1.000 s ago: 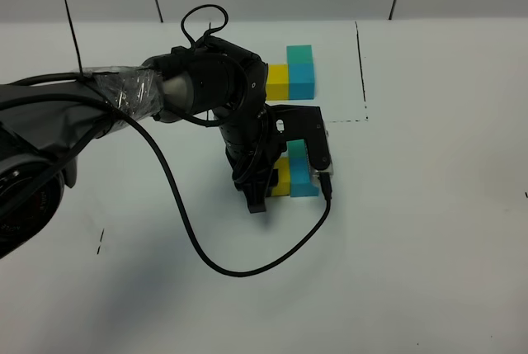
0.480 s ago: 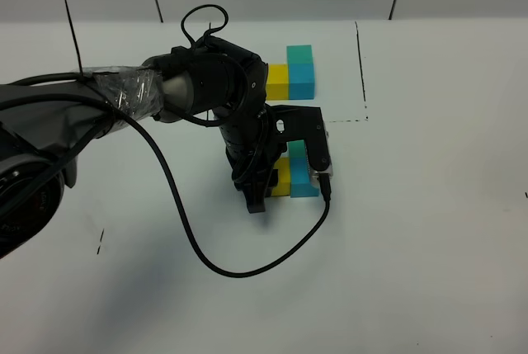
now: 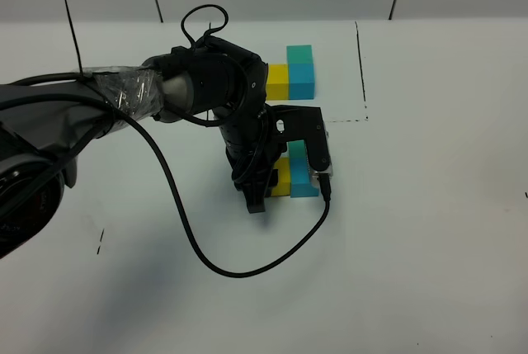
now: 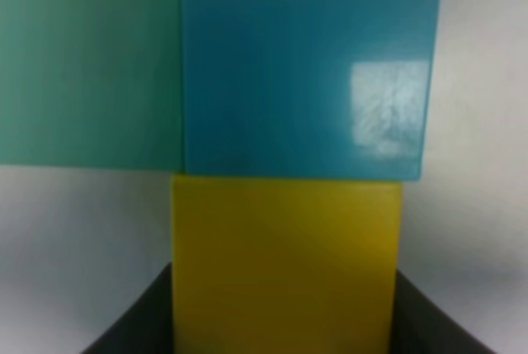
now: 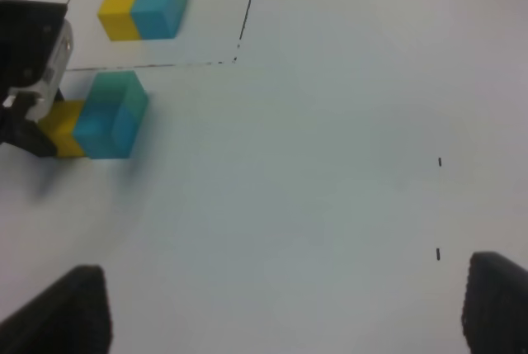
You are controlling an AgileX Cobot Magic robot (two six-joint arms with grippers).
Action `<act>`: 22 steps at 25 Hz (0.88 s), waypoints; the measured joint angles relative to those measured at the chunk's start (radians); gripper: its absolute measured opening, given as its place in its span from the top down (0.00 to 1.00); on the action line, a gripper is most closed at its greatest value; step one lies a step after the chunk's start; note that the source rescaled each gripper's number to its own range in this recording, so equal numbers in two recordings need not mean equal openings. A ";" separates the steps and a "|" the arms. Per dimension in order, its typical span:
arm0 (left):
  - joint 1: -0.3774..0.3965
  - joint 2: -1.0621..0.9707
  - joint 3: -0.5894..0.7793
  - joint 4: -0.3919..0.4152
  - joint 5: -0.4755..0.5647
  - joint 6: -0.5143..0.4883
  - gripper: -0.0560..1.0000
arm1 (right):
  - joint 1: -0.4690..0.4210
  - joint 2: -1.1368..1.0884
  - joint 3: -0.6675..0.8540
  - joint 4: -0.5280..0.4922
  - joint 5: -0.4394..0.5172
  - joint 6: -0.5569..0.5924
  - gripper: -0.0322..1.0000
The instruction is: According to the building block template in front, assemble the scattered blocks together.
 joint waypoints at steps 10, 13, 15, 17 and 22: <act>-0.003 0.016 0.000 0.011 -0.019 0.002 0.65 | 0.000 0.000 0.000 0.000 0.000 0.000 0.26; -0.004 0.016 0.000 0.013 -0.029 0.002 0.38 | 0.000 0.000 0.000 0.000 0.000 0.000 0.26; -0.004 0.015 0.000 0.014 -0.029 0.002 0.23 | 0.000 0.000 0.000 0.000 0.000 0.000 0.26; -0.004 0.009 0.001 0.015 -0.029 0.002 0.10 | 0.000 0.000 0.000 0.000 0.000 0.000 0.26; -0.004 -0.069 0.001 0.018 -0.030 0.002 0.01 | 0.000 0.000 0.000 0.000 0.000 0.000 0.26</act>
